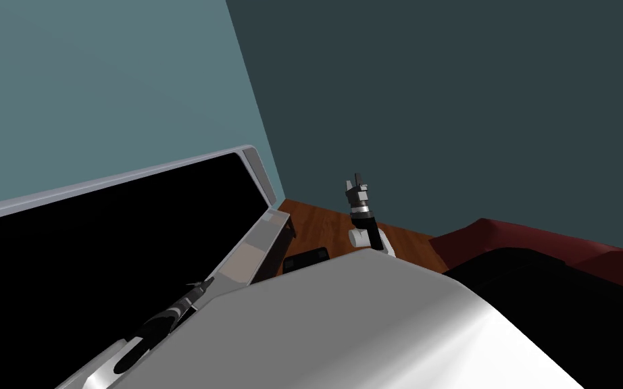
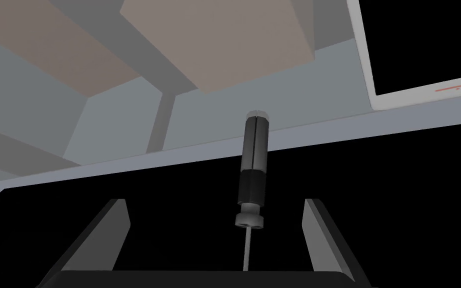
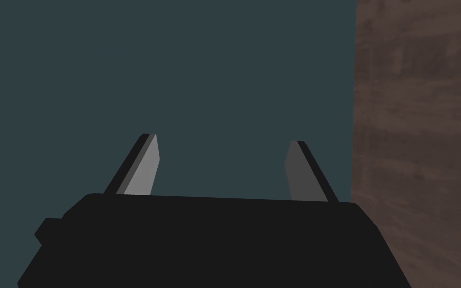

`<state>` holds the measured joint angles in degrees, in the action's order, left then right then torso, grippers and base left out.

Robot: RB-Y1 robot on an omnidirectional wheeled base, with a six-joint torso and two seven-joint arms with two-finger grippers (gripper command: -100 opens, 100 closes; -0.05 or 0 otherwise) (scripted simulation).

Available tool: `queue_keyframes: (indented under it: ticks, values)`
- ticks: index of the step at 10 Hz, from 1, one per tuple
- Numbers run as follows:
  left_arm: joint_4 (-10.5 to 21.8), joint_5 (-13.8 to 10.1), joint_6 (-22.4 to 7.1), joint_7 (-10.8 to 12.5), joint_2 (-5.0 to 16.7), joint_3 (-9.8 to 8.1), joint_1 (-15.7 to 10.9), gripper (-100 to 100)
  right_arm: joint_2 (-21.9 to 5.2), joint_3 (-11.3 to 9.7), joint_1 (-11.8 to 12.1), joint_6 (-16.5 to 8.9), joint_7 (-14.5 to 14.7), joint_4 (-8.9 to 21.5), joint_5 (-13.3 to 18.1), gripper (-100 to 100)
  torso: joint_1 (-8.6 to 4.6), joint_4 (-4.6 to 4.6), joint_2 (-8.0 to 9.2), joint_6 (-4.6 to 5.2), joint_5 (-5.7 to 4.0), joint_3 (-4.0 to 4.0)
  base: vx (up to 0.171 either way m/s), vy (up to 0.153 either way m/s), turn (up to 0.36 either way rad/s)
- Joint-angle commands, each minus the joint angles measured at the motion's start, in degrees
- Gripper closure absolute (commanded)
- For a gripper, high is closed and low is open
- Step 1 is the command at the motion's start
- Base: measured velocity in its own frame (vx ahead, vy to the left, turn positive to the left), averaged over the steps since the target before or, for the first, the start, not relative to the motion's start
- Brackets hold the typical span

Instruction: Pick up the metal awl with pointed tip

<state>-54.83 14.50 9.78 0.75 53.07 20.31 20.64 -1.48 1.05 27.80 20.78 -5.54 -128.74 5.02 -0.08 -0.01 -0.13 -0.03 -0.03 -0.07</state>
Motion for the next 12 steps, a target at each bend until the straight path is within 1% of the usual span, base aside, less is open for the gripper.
queue_keyframes:
  ticks: [1,2,4,5,6,8,9,10,12]
  values:
    - [0.2,-0.4,-1.8,0.2,1.2,-0.07,0.8,-100,0.0,0.0,0.0,0.0,0.0,0.0,0.0,0,0.00,0.00,0.00,0.00,0.00,0.00,0.071,-0.008,-0.147]
    - [1.3,-0.6,-2.6,0.2,1.6,-0.08,0.8,-100,0.0,0.0,0.0,0.0,0.0,0.0,0.0,0,0.01,-0.02,-0.09,-0.02,0.00,-0.05,0.027,-0.013,-0.021]
    - [1.3,-0.5,-2.5,0.0,1.4,-0.40,1.0,-100,0.0,0.0,0.0,0.0,0.0,0.0,0.0,0,-0.01,0.00,0.01,-0.03,0.01,0.00,0.021,-0.009,-0.017]
    - [1.5,-0.5,-2.5,-0.1,1.4,-0.42,1.0,0,0.0,0.0,0.0,0.0,0.0,0.0,0.0,0,0.01,0.01,0.07,-0.04,0.01,0.04,0.000,0.000,0.000]
    - [2.9,-0.2,-2.7,-0.9,-0.3,-0.74,-0.1,-100,0.0,0.0,0.0,0.0,0.0,0.0,0.0,0,0.02,0.02,0.11,-0.04,0.01,0.06,-0.016,0.019,-0.059]
    - [5.0,0.3,-3.2,-2.2,-2.9,-1.23,-1.6,-100,0.0,0.0,0.0,0.0,0.0,0.0,0.0,0,0.15,0.05,0.23,-0.01,0.05,0.13,-0.034,0.037,-0.116]
    - [4.3,0.1,-3.0,-1.7,-2.1,-0.97,-1.2,-100,0.0,0.0,0.0,0.0,0.0,0.0,0.0,0,0.17,0.05,0.25,-0.01,0.05,0.14,-0.013,0.013,-0.037]
    - [4.4,0.1,-3.1,-1.8,-2.2,-0.97,-1.3,100,0.0,0.0,0.0,0.0,0.0,0.0,0.0,0,0.10,0.04,0.20,-0.05,0.03,0.12,0.000,0.000,0.000]
    - [4.5,0.2,-3.2,-1.8,-2.1,-0.98,-1.2,100,0.0,0.0,0.0,0.0,0.0,0.0,0.0,0,0.00,0.04,0.12,0.02,0.04,0.08,0.000,-0.002,-0.006]
